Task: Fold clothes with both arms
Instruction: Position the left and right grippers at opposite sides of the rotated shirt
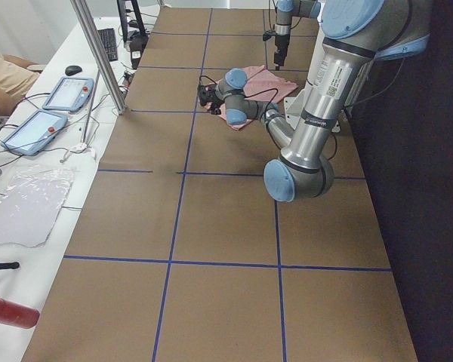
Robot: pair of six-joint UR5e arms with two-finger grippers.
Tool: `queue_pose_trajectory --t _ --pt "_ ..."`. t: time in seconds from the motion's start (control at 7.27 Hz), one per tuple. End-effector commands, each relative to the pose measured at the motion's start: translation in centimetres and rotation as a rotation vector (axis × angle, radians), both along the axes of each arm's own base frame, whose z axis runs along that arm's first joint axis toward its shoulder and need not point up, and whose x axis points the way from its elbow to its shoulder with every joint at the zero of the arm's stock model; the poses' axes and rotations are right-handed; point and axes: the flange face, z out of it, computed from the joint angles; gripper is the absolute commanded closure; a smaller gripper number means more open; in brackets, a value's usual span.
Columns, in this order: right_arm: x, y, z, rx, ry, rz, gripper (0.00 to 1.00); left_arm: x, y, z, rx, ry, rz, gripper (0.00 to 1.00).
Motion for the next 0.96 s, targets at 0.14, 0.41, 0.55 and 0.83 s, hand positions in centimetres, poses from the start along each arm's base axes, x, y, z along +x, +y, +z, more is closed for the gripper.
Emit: queue_pose_trajectory --t 0.14,0.41,0.55,0.83 --pt "5.7 -11.2 1.4 0.060 0.039 0.266 0.00 6.6 7.5 0.0 -0.101 -0.211 0.082 0.42" --pt "3.1 -13.0 2.9 0.060 0.066 0.275 0.00 7.8 8.7 0.1 -0.106 -0.231 0.103 0.41" --pt "3.0 -13.2 3.2 0.060 0.068 0.275 0.00 8.4 9.0 0.3 -0.108 -0.237 0.111 0.41" --pt "2.1 -13.8 3.5 0.059 0.073 0.277 0.00 9.0 8.8 1.3 -0.114 -0.258 0.112 0.41"
